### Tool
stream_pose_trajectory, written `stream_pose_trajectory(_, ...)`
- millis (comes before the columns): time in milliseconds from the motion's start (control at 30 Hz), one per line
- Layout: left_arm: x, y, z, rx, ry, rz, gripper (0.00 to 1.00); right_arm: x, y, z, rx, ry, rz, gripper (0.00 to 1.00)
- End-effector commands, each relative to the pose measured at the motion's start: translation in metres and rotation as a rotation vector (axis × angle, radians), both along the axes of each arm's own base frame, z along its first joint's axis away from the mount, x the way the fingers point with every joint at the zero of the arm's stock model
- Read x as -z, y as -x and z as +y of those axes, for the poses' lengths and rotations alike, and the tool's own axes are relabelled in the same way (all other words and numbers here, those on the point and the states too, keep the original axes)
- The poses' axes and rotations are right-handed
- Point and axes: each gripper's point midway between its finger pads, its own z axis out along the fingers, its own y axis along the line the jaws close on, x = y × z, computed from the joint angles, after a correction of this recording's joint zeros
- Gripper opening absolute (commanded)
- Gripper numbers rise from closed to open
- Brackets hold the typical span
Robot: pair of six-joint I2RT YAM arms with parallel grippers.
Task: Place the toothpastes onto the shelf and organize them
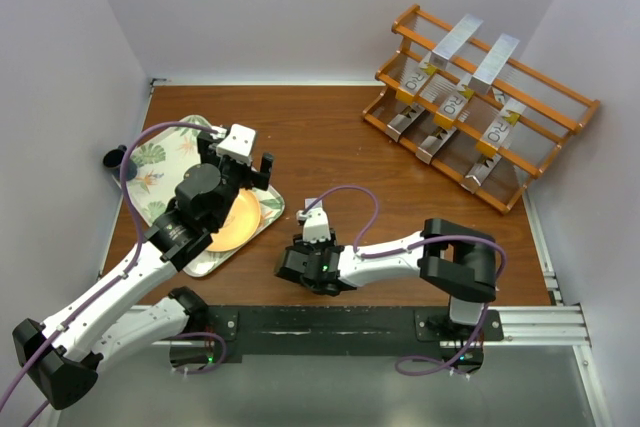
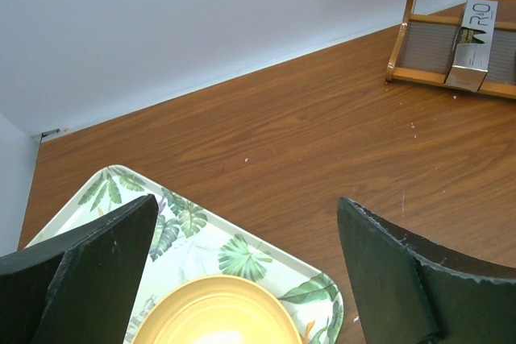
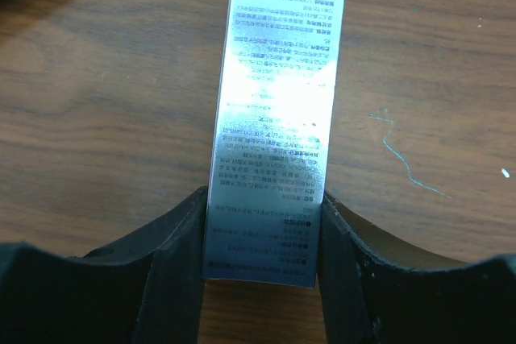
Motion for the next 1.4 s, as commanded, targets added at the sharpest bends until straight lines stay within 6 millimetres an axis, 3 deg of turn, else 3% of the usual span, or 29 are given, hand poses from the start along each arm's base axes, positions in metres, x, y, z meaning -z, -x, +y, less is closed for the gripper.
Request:
stream_pose_trajectory(0,-0.006,-0.002,0.003,-0.018,0.026,-0.028,0.99,-0.031,-0.012,-0.017,0.054,-0.011,-0.093,0.35)
stream_pose_trajectory(100,-0.005,-0.002,0.002,-0.017,0.024,-0.026,0.99,-0.046,-0.016,-0.025,0.041,0.005,-0.127,0.28)
stream_pose_trajectory(300,-0.003,-0.003,0.001,-0.012,0.021,-0.019,0.98,-0.076,-0.032,-0.044,0.029,0.047,-0.160,0.24)
stream_pose_trajectory(500,-0.002,-0.004,-0.001,-0.008,0.019,-0.015,0.98,-0.144,-0.054,-0.062,0.000,-0.005,-0.214,0.22)
stream_pose_trajectory(667,-0.001,-0.005,-0.002,-0.008,0.017,-0.012,0.98,-0.221,-0.075,-0.086,-0.022,-0.104,-0.295,0.22)
stream_pose_trajectory(733,0.000,-0.005,-0.002,-0.006,0.016,-0.009,0.98,-0.243,-0.083,-0.100,-0.023,-0.084,-0.326,0.22)
stream_pose_trajectory(833,0.002,-0.006,-0.003,-0.005,0.013,-0.004,0.98,-0.294,-0.095,-0.119,-0.010,-0.114,-0.376,0.22)
stream_pose_trajectory(1033,0.003,-0.006,-0.004,-0.002,0.014,-0.002,0.98,-0.357,-0.115,-0.178,0.119,-0.077,-0.462,0.22)
stream_pose_trajectory(1067,0.003,-0.006,-0.004,-0.002,0.016,-0.002,0.98,-0.360,-0.119,-0.196,0.168,-0.044,-0.461,0.22)
stream_pose_trajectory(1233,0.002,-0.006,-0.004,0.001,0.015,-0.003,0.98,-0.393,-0.129,-0.241,0.291,-0.040,-0.497,0.21)
stream_pose_trajectory(1367,0.002,-0.005,-0.004,0.001,0.019,-0.004,0.98,-0.404,-0.143,-0.287,0.422,-0.042,-0.501,0.21)
